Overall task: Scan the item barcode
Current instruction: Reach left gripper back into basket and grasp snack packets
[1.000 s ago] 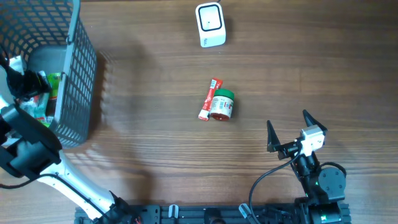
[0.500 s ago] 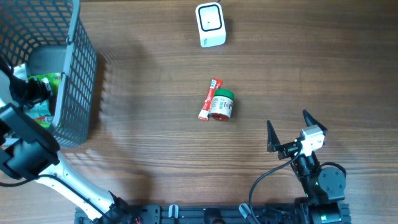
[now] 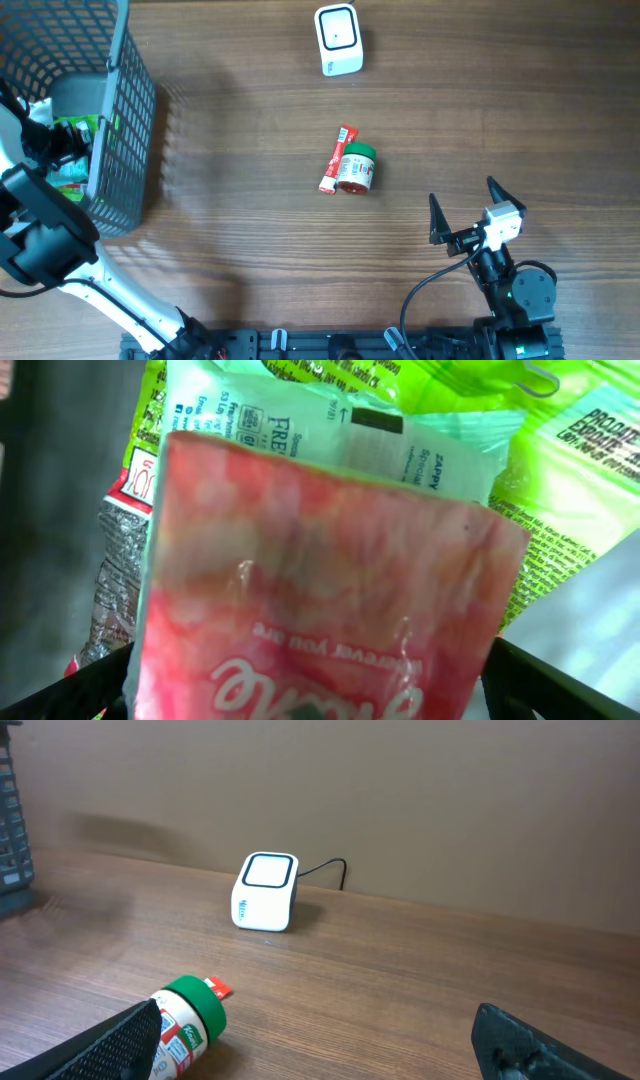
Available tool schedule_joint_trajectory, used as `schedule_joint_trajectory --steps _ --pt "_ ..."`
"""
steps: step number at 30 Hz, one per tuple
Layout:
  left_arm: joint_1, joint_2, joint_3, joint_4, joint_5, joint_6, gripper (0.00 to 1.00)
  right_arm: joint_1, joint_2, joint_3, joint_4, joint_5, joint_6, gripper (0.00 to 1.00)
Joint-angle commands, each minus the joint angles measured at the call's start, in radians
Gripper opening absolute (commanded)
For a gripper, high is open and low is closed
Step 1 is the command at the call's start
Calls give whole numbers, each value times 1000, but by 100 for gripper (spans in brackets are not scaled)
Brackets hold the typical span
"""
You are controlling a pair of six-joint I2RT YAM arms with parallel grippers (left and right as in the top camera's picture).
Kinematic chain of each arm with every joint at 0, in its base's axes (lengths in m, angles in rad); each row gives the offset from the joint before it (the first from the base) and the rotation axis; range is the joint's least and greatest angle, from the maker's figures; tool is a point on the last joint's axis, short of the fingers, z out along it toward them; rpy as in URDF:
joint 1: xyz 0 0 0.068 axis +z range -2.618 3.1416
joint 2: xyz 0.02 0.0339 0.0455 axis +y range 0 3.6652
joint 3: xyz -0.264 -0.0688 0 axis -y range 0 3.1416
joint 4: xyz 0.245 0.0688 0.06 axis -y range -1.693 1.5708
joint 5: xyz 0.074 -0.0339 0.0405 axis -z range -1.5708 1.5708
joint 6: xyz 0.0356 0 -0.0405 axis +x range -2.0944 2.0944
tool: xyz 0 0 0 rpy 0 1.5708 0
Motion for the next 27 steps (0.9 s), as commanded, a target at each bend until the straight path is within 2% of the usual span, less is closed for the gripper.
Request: schedule_joint_trajectory --steps 1,13,16,27 --pt "-9 7 3 -11 68 63 100 3 -6 -1 3 7 -3 100" --pt "-9 5 22 39 13 66 100 3 -6 -1 3 7 -3 100" --pt "-9 5 31 41 -49 66 100 3 -6 -1 3 7 -3 100" --pt "20 11 19 82 -45 66 100 3 -6 -1 3 7 -3 100"
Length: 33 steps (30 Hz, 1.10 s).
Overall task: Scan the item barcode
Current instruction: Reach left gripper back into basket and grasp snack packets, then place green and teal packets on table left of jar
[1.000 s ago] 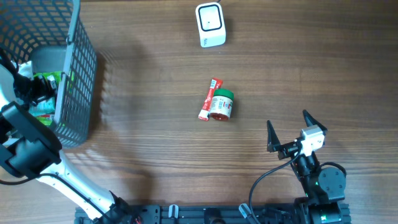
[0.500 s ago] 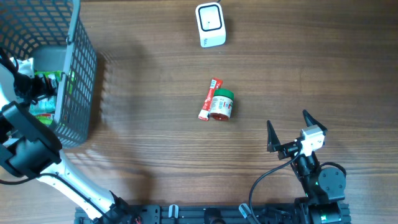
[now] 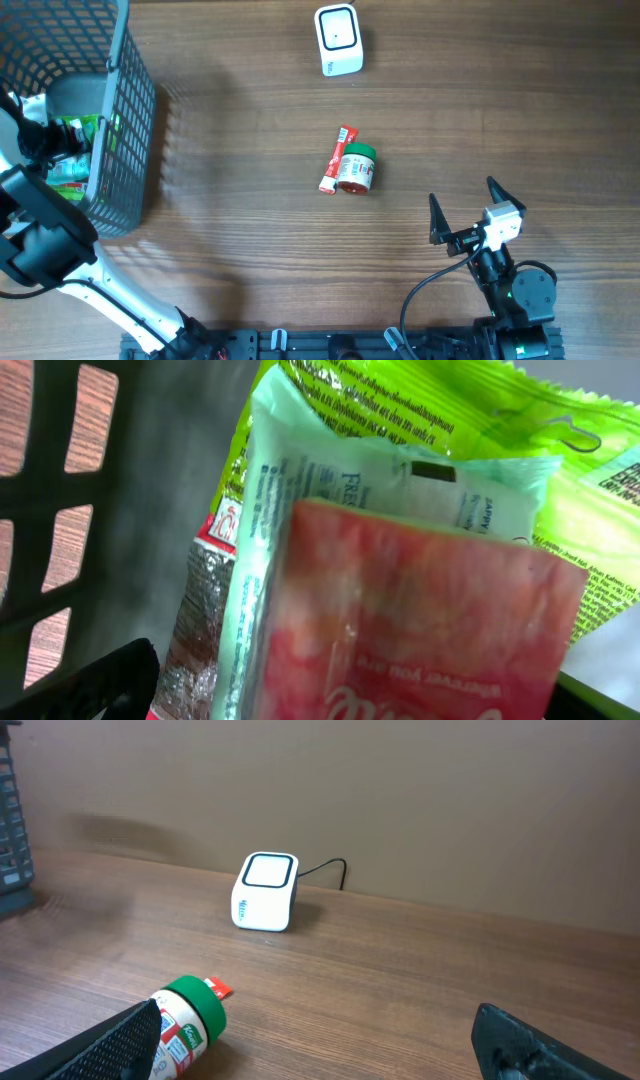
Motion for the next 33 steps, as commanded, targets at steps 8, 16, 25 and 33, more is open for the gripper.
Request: schedule_joint_trajectory --steps 8,16,25,33 --pt "6 11 -177 185 -10 18 100 3 -6 -1 3 7 -3 100" --pt "6 11 -336 292 -1 17 29 3 -6 -1 3 7 -3 100" --pt "3 -178 -38 155 64 -224 4 3 -6 -1 3 7 -3 100" --pt "-15 -687 134 197 113 -448 4 3 -6 -1 3 7 -3 100"
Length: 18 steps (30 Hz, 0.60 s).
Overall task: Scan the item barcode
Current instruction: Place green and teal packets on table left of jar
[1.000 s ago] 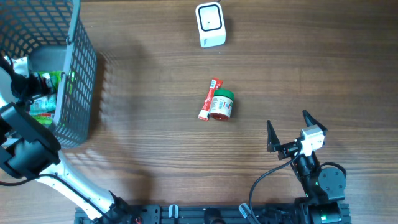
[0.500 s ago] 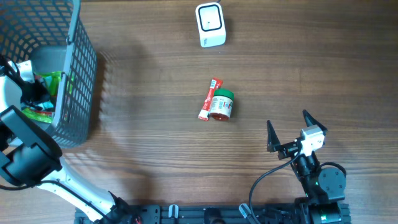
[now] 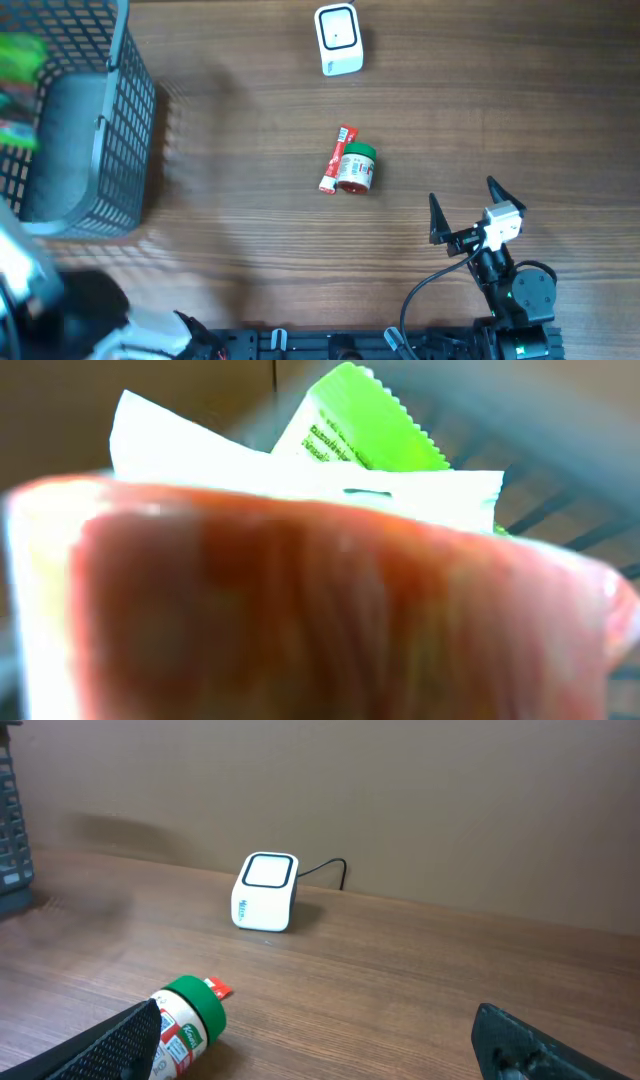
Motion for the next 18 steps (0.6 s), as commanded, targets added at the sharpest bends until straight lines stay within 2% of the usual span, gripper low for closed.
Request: schedule_joint_trajectory --steps 1,4,6,10,12,15,18 --pt "-32 -262 40 23 60 -125 4 3 -6 -1 3 7 -2 99" --pt "-109 -424 40 2 102 -199 4 3 -6 -1 3 7 -3 100" --pt "-233 -514 40 -70 101 -227 4 3 -6 -1 3 7 -3 100" --pt "-466 -510 26 -335 101 -226 4 3 -6 -1 3 7 -3 100" --pt "-554 -474 -14 -411 101 -226 4 3 -6 -1 3 7 -3 100" --pt "-695 -387 -172 -418 101 -253 4 3 -6 -1 3 7 -3 100" --pt "-804 -319 -355 -309 101 -327 4 3 -6 -1 3 7 -3 100"
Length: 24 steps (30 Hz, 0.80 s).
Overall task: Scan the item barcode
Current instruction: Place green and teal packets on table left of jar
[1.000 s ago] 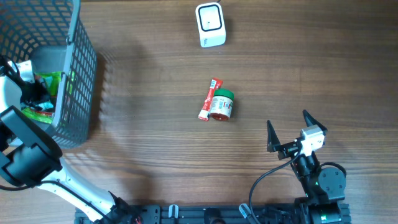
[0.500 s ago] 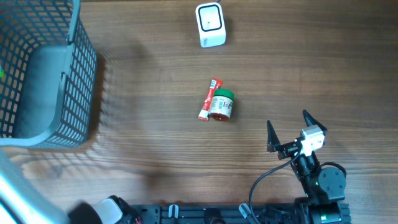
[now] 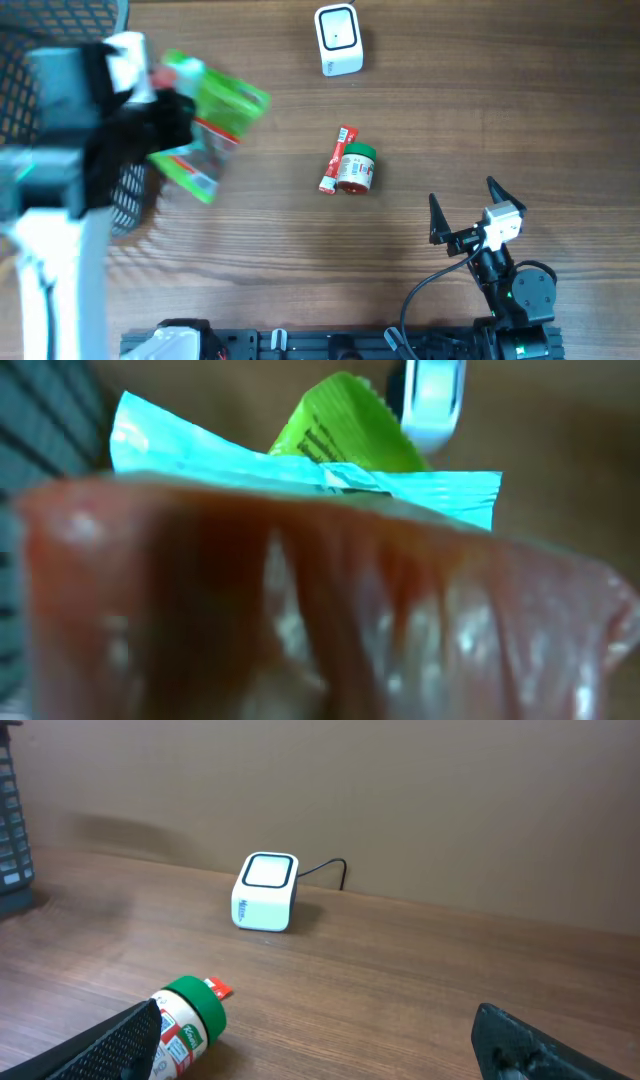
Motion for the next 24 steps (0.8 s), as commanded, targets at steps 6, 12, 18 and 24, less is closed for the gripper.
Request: schedule_joint_trajectory --steps 6,12,18,24 --pt "-259 133 -715 753 11 -448 4 3 -5 -1 3 7 -3 100" --pt "-326 192 -846 879 -10 -397 42 3 -5 -1 3 7 -3 100" --pt "-327 192 -843 866 -5 -205 89 3 -5 -1 3 7 -3 100" --pt "-327 192 -750 748 12 3 100 3 -5 -1 3 7 -3 100"
